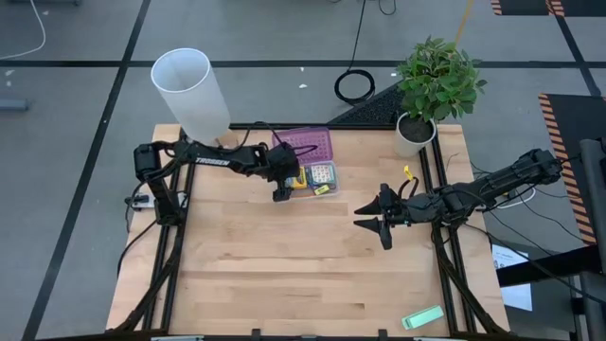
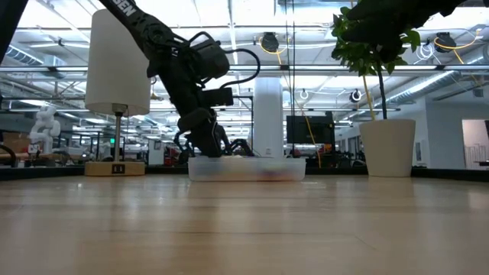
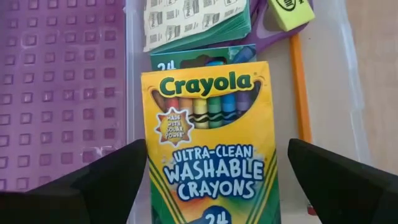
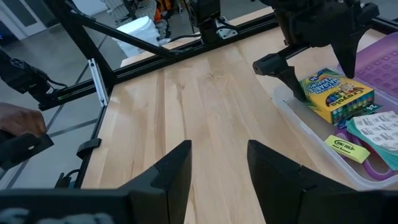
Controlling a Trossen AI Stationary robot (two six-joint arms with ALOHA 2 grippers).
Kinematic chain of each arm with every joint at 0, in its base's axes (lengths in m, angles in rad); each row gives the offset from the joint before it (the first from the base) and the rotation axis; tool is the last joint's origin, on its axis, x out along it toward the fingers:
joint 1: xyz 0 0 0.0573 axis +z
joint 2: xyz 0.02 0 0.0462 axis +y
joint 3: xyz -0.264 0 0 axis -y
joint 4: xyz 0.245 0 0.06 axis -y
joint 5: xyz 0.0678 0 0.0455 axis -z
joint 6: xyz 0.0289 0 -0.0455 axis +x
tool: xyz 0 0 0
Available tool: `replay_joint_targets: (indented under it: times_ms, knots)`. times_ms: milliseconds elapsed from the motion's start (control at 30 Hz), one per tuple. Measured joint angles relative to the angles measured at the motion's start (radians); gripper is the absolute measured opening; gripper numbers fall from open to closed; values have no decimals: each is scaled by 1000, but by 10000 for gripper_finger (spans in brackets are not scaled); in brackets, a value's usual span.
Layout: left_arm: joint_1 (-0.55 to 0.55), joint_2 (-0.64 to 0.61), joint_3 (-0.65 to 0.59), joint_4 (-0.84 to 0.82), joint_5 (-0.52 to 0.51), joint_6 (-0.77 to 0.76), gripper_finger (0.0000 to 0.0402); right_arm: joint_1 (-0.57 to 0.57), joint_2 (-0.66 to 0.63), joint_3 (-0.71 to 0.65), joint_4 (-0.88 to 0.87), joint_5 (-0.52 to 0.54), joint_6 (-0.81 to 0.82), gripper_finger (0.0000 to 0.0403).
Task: Pack school essentials
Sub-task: Put the yellow crayon box into the purple supply box, then return to Home Position
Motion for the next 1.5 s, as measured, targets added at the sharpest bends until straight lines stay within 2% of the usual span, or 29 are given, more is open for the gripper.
replay_joint_targets:
  times_ms: [267, 500, 833, 1133, 1300, 1500]
  knots:
    - [-42, -69, 4, -17, -37, -41, 395, 0, 0, 0, -3, 25, -7, 151]
    - [-101, -221, 3, -65, -46, -179, 395, -1, 0, 0, 0, 28, -21, 151]
    - [-290, -429, 3, -123, -227, -284, 395, -3, 1, 0, 9, 53, -74, 151]
    - [-487, -512, 3, -145, -386, -337, 395, -5, 0, 0, 73, 53, -201, 150]
    - [-557, -516, 2, -154, -447, -337, 395, -5, 0, 0, 77, 53, -273, 128]
    - [-593, -516, 2, -151, -478, -349, 394, -5, 0, 0, 84, 54, -361, 76]
